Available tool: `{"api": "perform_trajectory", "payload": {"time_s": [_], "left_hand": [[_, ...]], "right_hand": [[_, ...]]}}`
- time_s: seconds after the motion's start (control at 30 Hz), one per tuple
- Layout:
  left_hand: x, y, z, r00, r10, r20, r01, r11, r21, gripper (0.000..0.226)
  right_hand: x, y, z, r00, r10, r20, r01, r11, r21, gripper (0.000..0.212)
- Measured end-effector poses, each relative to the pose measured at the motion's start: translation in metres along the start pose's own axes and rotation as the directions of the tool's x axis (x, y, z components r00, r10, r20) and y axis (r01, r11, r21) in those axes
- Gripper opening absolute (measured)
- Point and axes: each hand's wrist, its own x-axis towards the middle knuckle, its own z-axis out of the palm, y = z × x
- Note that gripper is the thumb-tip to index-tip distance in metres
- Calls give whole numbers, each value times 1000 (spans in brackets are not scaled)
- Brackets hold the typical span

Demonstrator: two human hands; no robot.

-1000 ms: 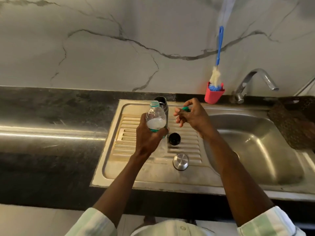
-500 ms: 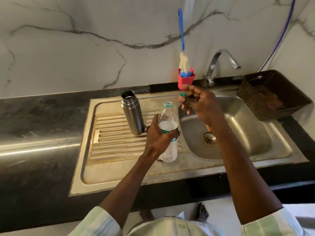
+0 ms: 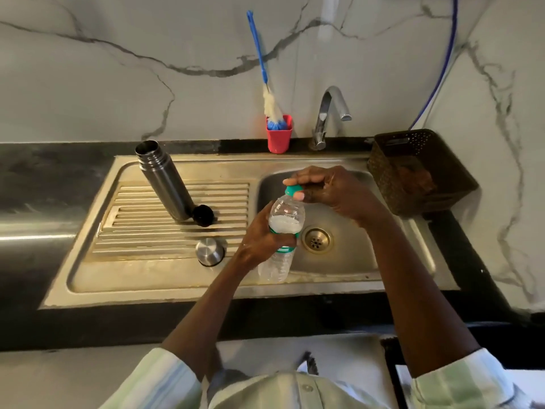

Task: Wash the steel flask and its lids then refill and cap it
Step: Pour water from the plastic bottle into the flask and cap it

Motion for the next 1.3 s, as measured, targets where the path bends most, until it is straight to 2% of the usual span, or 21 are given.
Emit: {"api": "perform_trajectory", "payload": {"time_s": [0.1, 0.23, 0.37, 0.57, 0.67, 0.87, 1.0, 1.1, 1.2, 1.3], "left_hand": [[-5, 0, 8, 999, -49, 15, 51, 989, -141, 58], [-5, 9, 15, 996, -79, 31, 82, 986, -142, 61], [-2, 18, 16, 996, -81, 41, 84, 994, -72, 63], [3, 21, 2, 993, -86, 83, 88, 996, -19, 58], [9, 22, -11, 993, -83, 83, 83, 997, 1, 57], [22, 22, -21, 998, 32, -52, -27, 995, 100, 70], [28, 25, -29, 998, 44, -33, -43, 998, 49, 72], [35, 27, -39, 1000, -2, 2, 2, 1000, -22, 59], [41, 30, -51, 996, -4, 92, 2, 1000, 21, 57], [45, 31, -50, 997, 15, 71, -18, 999, 31, 57]], "right_hand": [[-6, 9, -11, 997, 19, 75, -27, 993, 113, 34], [-4, 17, -11, 1000, 24, -2, -24, 989, 149, 31], [-1, 18, -13, 998, -61, -18, 62, 998, 34, 29], [16, 8, -27, 990, -58, 131, 67, 996, -63, 33], [31, 3, -25, 985, -57, 160, 88, 977, -193, 33], [47, -6, -6, 1000, 25, 13, -19, 946, -325, 26], [53, -4, 10, 993, 96, -72, -112, 955, -276, 37], [55, -5, 8, 995, 91, -32, -94, 989, -117, 29], [54, -7, 4, 999, 45, 22, -44, 998, -43, 35], [56, -4, 11, 994, 42, -101, -43, 999, -11, 30]]}}
